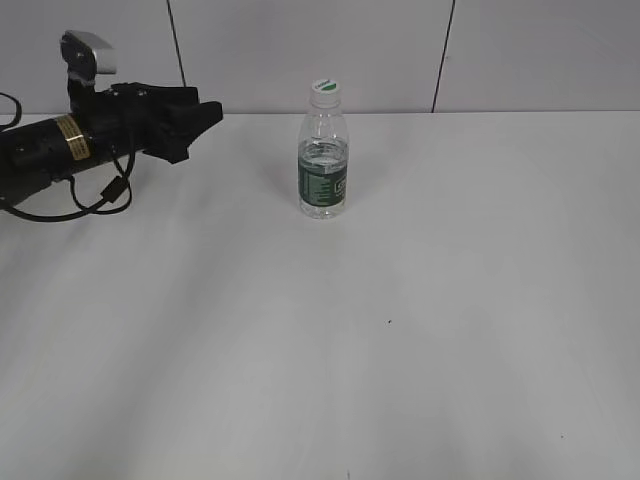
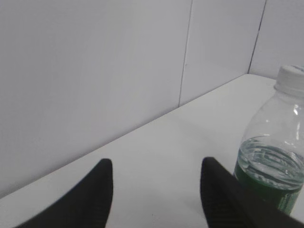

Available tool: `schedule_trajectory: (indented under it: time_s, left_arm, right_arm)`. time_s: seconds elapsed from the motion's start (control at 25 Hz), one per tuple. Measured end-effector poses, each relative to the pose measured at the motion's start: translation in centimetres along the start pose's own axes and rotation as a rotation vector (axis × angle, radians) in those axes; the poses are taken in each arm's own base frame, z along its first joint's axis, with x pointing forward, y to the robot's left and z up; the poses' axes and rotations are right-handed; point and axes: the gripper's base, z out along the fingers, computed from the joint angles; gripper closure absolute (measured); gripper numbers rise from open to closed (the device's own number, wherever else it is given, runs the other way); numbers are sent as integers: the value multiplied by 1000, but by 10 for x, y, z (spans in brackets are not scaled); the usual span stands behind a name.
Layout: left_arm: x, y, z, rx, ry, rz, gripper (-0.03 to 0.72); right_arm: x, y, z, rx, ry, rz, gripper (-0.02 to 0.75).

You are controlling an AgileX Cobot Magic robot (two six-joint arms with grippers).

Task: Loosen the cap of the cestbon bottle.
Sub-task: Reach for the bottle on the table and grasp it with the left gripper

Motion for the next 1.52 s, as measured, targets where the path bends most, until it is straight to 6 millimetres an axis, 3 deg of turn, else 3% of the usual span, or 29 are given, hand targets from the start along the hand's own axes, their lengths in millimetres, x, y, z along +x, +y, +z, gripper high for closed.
schedule_trajectory:
  time_s: [0.2, 0.36, 0.72, 0.84, 0.96, 1.04, 1.32, 1.52]
  left_arm:
    - [9, 7, 19, 162, -6, 12, 318]
    - [13, 0, 25, 284, 37, 51, 318]
    - [14, -1, 25, 299, 53, 60, 313]
    - [15, -4, 26, 322, 71, 74, 229]
    - [18, -10, 30, 343, 89, 78, 85]
    - [22, -14, 33, 352, 97, 69, 50]
    - [50, -27, 47, 355, 163, 26, 41]
    - [50, -37, 61, 352, 172, 37, 45]
  right_arm:
    - [0, 0, 0, 4, 1, -1, 295]
    - [1, -3, 0, 30, 7, 12, 295]
    - [2, -7, 1, 78, 21, 43, 295]
    - [2, -7, 1, 79, 21, 42, 295]
    - [2, -7, 1, 79, 20, 43, 295]
    - [2, -7, 1, 79, 20, 44, 295]
    - [2, -7, 1, 79, 20, 49, 295]
    - [2, -7, 1, 79, 20, 51, 295]
